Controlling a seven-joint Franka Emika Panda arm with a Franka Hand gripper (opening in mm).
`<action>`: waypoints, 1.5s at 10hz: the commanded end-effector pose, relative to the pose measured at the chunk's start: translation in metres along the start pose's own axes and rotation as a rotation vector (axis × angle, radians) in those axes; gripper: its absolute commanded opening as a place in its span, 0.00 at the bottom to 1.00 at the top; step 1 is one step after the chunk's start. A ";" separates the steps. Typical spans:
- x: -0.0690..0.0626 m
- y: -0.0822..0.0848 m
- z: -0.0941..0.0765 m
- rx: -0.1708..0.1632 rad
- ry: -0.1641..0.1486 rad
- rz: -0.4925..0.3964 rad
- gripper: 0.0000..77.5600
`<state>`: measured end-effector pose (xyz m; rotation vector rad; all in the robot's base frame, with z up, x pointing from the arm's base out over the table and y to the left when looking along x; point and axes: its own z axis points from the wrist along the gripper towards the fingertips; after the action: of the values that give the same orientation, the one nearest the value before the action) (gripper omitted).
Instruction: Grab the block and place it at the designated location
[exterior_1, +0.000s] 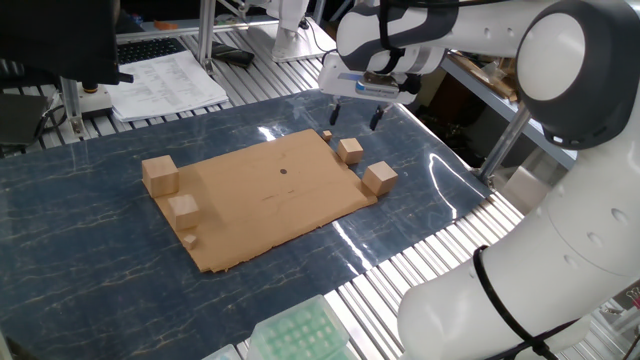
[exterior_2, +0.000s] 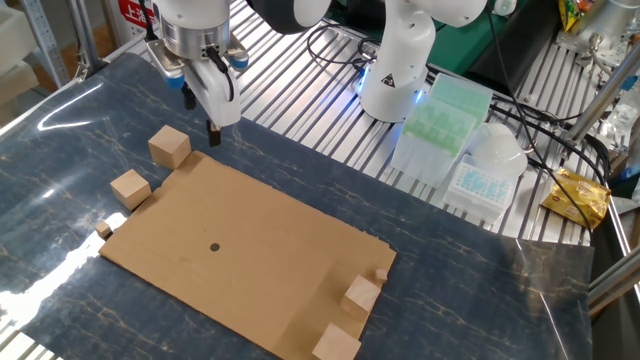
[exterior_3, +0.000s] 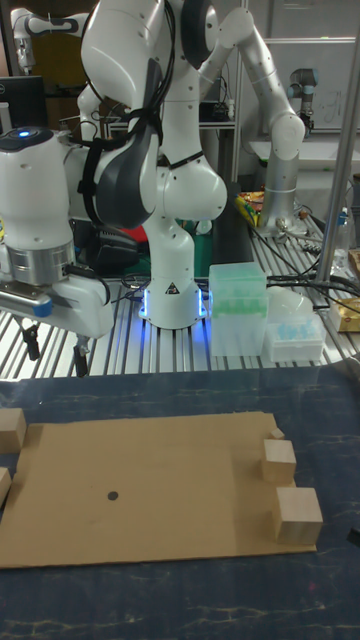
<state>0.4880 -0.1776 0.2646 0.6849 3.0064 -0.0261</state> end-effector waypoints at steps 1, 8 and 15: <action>0.007 -0.074 0.003 -0.011 -0.005 -0.106 1.00; 0.003 -0.122 0.014 -0.023 -0.015 -0.184 1.00; -0.006 -0.152 0.024 -0.036 -0.012 -0.283 1.00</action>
<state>0.4420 -0.2770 0.2507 0.4203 3.0463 -0.0055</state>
